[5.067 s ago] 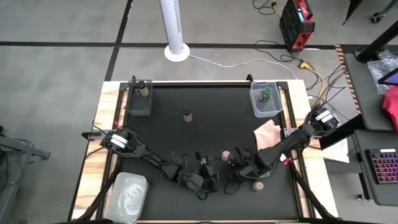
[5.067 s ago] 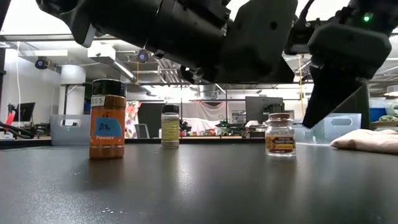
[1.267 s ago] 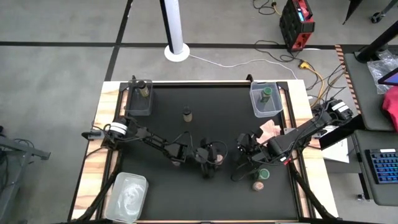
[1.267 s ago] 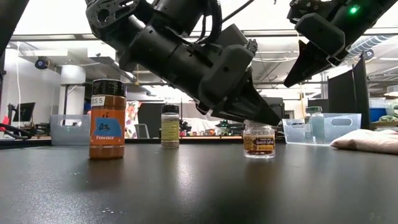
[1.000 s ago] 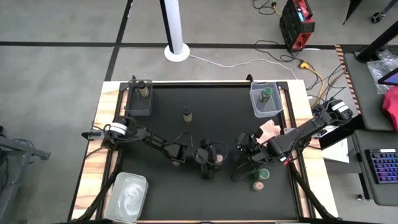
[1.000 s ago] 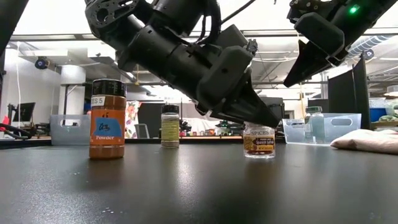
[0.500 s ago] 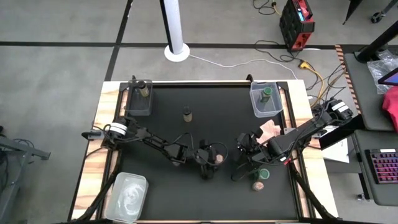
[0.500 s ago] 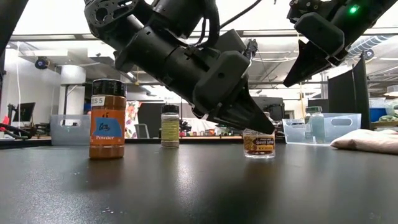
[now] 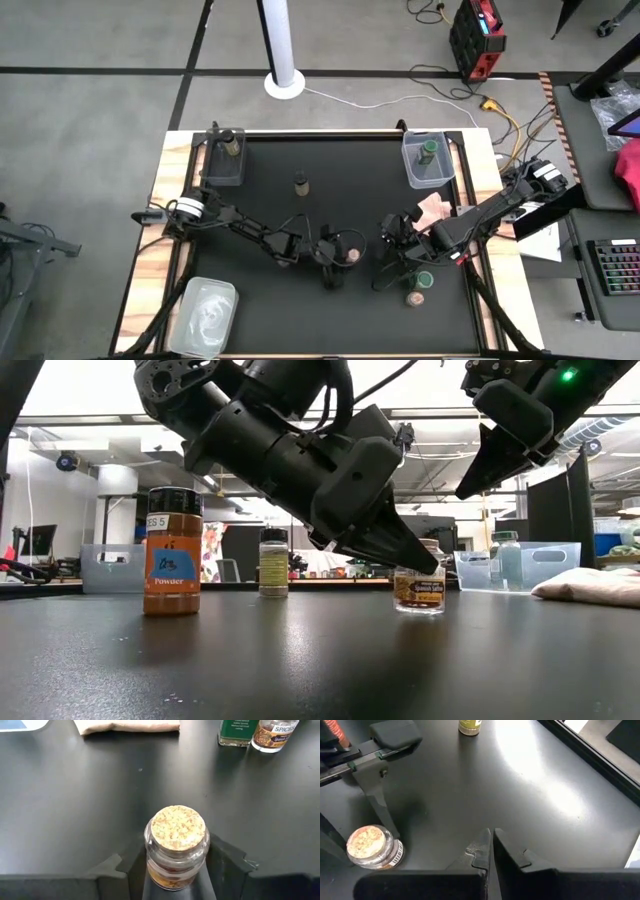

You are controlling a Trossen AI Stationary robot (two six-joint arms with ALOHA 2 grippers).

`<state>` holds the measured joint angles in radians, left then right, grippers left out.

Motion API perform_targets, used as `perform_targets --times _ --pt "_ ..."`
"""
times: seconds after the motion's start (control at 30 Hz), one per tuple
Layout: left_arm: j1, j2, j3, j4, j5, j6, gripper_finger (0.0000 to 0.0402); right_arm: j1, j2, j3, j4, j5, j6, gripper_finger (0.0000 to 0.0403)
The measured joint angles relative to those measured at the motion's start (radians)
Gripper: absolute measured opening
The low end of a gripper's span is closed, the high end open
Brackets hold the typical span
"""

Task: Sort spices by type
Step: Put the top brown spice bottle into the white bin

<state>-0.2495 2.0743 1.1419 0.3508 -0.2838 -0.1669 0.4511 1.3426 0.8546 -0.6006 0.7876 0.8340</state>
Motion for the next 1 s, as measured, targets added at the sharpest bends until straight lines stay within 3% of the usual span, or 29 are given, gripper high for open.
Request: perform_targets --times 0.43,0.63,0.87,0.93,1.0 --pt "-0.054 -0.006 0.0 0.024 -0.098 0.007 0.0159 0.0 0.0 0.0 0.0 0.0 -0.015 0.0013" --pt "-0.138 -0.096 0.001 0.015 -0.162 0.003 0.0159 0.0 0.0 -0.011 -0.001 -0.002 -0.015 0.0013" --pt "-0.345 -0.289 0.001 -0.22 -0.197 -0.181 0.016 0.0 0.0 -0.025 0.008 -0.002 -0.007 0.0013" --pt "-0.429 -0.351 0.001 -0.328 -0.261 -0.239 0.016 0.0 0.0 -0.026 0.013 -0.001 -0.007 0.0013" --pt "-0.518 -0.412 0.001 -0.447 -0.388 -0.312 0.016 0.0 0.0 -0.027 0.021 -0.001 -0.007 0.0013"
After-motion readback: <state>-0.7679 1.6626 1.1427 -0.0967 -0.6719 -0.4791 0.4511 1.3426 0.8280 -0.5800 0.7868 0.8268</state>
